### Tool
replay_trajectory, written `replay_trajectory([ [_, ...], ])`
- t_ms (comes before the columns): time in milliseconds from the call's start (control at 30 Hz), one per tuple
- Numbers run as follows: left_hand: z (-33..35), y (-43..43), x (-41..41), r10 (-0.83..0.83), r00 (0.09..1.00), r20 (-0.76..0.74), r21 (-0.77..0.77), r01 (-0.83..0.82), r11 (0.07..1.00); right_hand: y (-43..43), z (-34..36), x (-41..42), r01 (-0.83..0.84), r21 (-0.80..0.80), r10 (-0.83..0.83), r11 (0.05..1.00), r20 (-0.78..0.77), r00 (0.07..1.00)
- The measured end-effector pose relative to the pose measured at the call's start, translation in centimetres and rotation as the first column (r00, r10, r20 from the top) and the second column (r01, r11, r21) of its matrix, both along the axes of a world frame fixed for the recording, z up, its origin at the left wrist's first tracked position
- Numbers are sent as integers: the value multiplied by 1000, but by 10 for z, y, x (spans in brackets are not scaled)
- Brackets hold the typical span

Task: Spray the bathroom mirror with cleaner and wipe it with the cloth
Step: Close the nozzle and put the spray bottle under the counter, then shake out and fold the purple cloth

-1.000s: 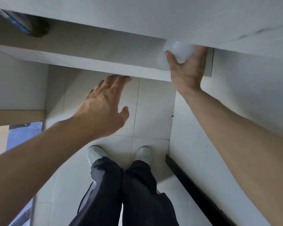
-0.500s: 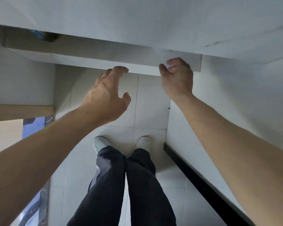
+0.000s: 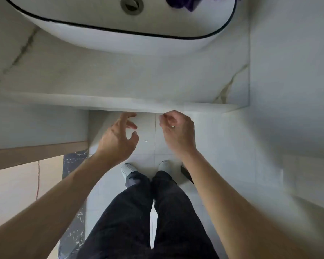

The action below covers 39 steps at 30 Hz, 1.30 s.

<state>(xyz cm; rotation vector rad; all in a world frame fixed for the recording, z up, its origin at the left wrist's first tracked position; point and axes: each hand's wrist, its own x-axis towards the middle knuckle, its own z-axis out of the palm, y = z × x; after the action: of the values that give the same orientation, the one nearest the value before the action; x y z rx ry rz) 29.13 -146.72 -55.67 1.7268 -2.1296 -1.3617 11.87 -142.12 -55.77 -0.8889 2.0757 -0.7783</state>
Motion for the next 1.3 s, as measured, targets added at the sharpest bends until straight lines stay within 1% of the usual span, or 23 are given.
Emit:
replay_trajectory([
  [100, 44, -16, 1, -10, 998, -58, 22, 11, 1000, -18, 47, -1, -7, -93, 7, 996, -3, 1000],
  [233, 83, -43, -11, -21, 992, -121, -42, 16, 999, -44, 93, -21, 18, -208, -20, 978, -7, 1000],
  [367, 112, -80, -42, -29, 987, -159, -101, 13, 995, -77, 128, -60, 58, -305, -68, 950, -23, 997],
  [500, 130, -126, -86, 22, 978, -207, -148, -54, 987, -119, 144, -111, 45, -371, -76, 928, -67, 995],
  [633, 139, -167, -136, 75, 971, -226, -174, -116, 978, -162, 149, -152, 10, -425, -113, 905, -218, 969],
  [700, 139, -192, -164, 114, 967, -229, -171, -155, 973, -186, 147, -166, -20, -446, -104, 895, -252, 962],
  [767, 135, -219, -193, 128, 959, -254, -211, -184, 960, -206, 143, -178, -52, -434, -71, 899, -263, 962],
  [833, 128, -243, -217, 102, 969, -226, -253, -160, 954, -220, 137, -189, -81, -414, -42, 907, -279, 959],
  [933, 116, -266, -244, 8, 998, -70, -247, -25, 969, -231, 129, -201, -90, -404, -33, 910, -287, 957],
  [1000, 115, -269, -252, -45, 999, 10, -236, 46, 971, -232, 125, -204, -65, -384, -39, 921, -257, 966],
  [1067, 123, -267, -249, -55, 998, 38, -248, 63, 967, -231, 124, -202, -33, -367, -50, 930, -215, 975],
  [1133, 139, -267, -240, -34, 999, 11, -212, 36, 977, -228, 127, -200, 25, -359, -89, 933, -163, 983],
  [1200, 161, -273, -227, 53, 993, -103, -55, -59, 997, -224, 133, -197, 65, -366, -121, 928, -133, 984],
  [1267, 190, -282, -213, 167, 959, -230, 107, -146, 984, -223, 141, -188, 54, -379, -111, 924, -128, 986],
  [1300, 206, -286, -205, 206, 933, -293, 166, -163, 973, -225, 146, -182, 56, -387, -109, 920, -118, 987],
])
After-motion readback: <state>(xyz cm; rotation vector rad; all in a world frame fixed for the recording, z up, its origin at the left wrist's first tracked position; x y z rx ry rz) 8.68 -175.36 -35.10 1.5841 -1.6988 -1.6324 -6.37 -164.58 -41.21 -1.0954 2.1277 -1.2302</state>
